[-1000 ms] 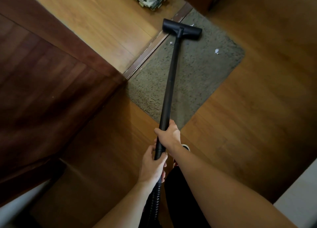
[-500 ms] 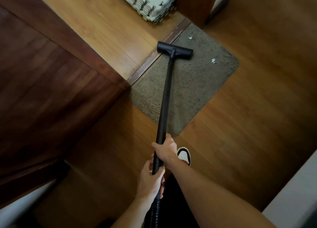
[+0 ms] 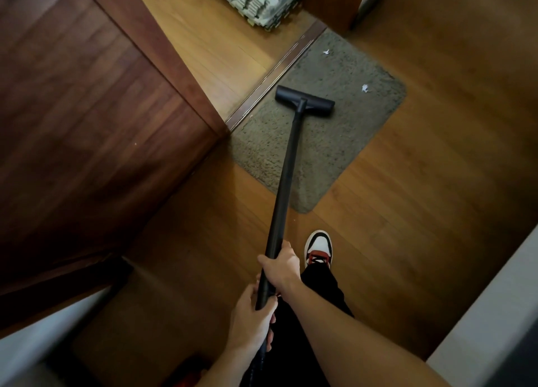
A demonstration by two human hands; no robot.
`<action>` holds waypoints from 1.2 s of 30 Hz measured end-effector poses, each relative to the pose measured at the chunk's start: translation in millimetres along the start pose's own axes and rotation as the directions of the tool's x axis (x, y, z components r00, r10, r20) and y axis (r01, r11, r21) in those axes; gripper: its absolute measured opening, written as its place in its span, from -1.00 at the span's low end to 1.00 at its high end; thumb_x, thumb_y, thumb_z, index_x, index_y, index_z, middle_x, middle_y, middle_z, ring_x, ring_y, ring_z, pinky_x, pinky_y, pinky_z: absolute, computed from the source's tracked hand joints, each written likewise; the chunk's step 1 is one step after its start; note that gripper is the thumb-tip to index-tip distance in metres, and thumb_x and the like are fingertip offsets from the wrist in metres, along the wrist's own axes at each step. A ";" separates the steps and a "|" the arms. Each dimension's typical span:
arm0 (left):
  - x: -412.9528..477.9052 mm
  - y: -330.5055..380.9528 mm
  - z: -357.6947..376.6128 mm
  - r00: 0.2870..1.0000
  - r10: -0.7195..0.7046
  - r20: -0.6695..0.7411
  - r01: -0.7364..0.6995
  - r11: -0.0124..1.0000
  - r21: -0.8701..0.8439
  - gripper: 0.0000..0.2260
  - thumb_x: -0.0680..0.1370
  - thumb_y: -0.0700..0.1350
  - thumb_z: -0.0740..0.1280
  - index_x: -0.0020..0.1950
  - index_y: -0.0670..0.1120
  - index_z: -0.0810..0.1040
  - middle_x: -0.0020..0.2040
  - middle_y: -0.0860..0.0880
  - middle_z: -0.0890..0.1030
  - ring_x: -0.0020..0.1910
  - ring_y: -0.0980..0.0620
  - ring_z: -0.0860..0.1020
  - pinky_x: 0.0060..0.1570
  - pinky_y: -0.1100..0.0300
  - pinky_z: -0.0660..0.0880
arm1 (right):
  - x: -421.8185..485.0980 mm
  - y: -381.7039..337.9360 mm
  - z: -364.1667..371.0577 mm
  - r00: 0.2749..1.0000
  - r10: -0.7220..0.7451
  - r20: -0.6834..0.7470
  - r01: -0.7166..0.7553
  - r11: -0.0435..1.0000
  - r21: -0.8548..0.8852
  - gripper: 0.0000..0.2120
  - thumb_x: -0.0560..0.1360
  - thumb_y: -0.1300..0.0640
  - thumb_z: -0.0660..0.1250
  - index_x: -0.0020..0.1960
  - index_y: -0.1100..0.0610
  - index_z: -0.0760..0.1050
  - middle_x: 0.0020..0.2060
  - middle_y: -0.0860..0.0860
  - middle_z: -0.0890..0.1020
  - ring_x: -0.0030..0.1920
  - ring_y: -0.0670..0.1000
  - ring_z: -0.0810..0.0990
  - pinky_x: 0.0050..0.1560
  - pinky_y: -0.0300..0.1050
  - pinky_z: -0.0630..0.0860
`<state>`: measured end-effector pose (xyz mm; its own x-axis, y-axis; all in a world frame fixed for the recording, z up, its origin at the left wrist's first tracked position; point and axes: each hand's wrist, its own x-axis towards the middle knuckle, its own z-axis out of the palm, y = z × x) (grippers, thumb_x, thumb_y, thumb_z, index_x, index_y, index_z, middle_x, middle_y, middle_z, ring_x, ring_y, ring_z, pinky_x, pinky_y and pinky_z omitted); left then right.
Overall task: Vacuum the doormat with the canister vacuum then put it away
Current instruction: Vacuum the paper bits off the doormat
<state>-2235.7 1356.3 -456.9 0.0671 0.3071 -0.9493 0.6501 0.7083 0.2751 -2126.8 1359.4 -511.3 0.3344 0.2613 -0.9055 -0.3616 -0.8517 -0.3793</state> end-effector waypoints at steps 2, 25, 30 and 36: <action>-3.5 -7.1 -4.5 1.000 -0.001 0.018 0.000 1.000 0.012 -0.91 0.58 -0.08 0.39 0.02 -0.08 0.54 -0.31 -0.09 0.58 -0.53 -0.02 0.47 -0.51 0.14 0.44 | -5.0 6.9 4.9 1.000 0.007 -0.004 -0.007 1.000 0.009 -0.59 0.51 0.15 0.43 0.28 0.15 0.36 -0.10 0.17 0.68 -0.28 0.11 0.73 -0.24 0.01 0.71; 44.9 38.1 62.3 0.986 0.104 0.134 -0.130 0.972 0.197 -0.92 0.57 -0.12 0.39 0.03 -0.05 0.54 -0.33 -0.11 0.59 -0.56 -0.06 0.46 -0.50 0.09 0.45 | 46.3 -3.7 -81.2 0.993 0.043 -0.106 -0.024 0.985 0.170 -0.72 0.57 0.18 0.40 0.17 0.09 0.34 -0.09 0.13 0.64 -0.40 0.01 0.68 -0.38 -0.11 0.65; 52.3 69.6 92.7 0.985 0.113 0.128 -0.134 0.976 0.170 -0.95 0.58 -0.12 0.39 0.01 -0.04 0.55 -0.39 -0.06 0.56 -0.56 -0.07 0.46 -0.51 0.09 0.44 | 64.6 -23.9 -115.0 0.992 0.033 -0.120 -0.016 0.990 0.139 -0.72 0.56 0.15 0.41 0.17 0.09 0.36 -0.05 0.16 0.65 -0.28 0.10 0.73 -0.22 0.03 0.72; 62.7 107.6 117.7 0.985 0.114 0.130 -0.136 0.976 0.169 -0.96 0.58 -0.11 0.38 -0.01 -0.04 0.54 -0.36 -0.08 0.56 -0.55 -0.08 0.45 -0.47 0.07 0.45 | 85.7 -51.1 -146.3 0.992 0.030 -0.122 -0.012 0.990 0.140 -0.69 0.56 0.16 0.40 0.22 0.15 0.35 -0.15 0.09 0.61 -0.45 -0.05 0.63 -0.51 -0.24 0.52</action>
<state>-2072.5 1377.0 -504.7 0.2391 0.3008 -0.9232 0.7534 0.5424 0.3718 -1952.3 1358.8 -541.7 0.4274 0.1783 -0.8863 -0.4843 -0.7827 -0.3910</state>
